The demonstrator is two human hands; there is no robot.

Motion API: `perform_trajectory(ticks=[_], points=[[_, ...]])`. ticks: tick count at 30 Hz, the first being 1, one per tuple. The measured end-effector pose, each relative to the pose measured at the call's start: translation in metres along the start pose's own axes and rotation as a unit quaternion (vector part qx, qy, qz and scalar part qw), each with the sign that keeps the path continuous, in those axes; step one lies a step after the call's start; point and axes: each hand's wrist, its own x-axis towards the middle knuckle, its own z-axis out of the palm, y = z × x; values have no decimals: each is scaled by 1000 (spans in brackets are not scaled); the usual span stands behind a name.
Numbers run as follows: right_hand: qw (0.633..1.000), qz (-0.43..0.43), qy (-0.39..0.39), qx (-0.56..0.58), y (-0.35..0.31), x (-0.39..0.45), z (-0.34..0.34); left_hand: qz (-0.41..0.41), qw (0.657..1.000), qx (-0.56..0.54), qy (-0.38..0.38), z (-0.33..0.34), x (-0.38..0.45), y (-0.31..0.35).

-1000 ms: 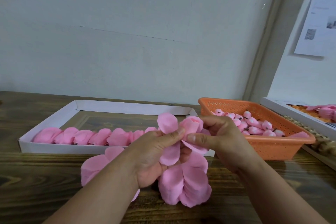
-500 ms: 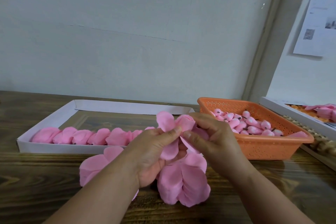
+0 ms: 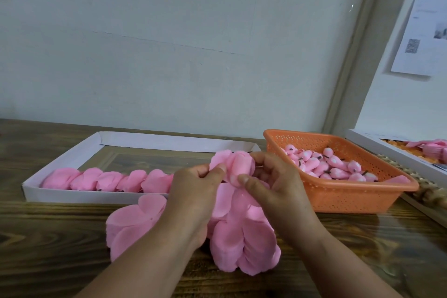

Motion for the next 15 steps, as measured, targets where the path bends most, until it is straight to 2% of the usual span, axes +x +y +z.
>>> perform_trajectory(ticks=[4, 7, 11, 15], points=[[1000, 0, -15, 26, 1, -1, -1, -31, 998, -33, 36, -1, 5, -1], [999, -4, -40, 26, 1, -1, -1, -43, 998, -45, 32, -2, 6, -1], [998, -4, -60, -16, 0, 0, -1, -13, 999, -12, 29, -2, 5, -1], [997, -8, -51, -50, -1, 1, -2, 18, 1000, 1, -15, 0, -3, 2]])
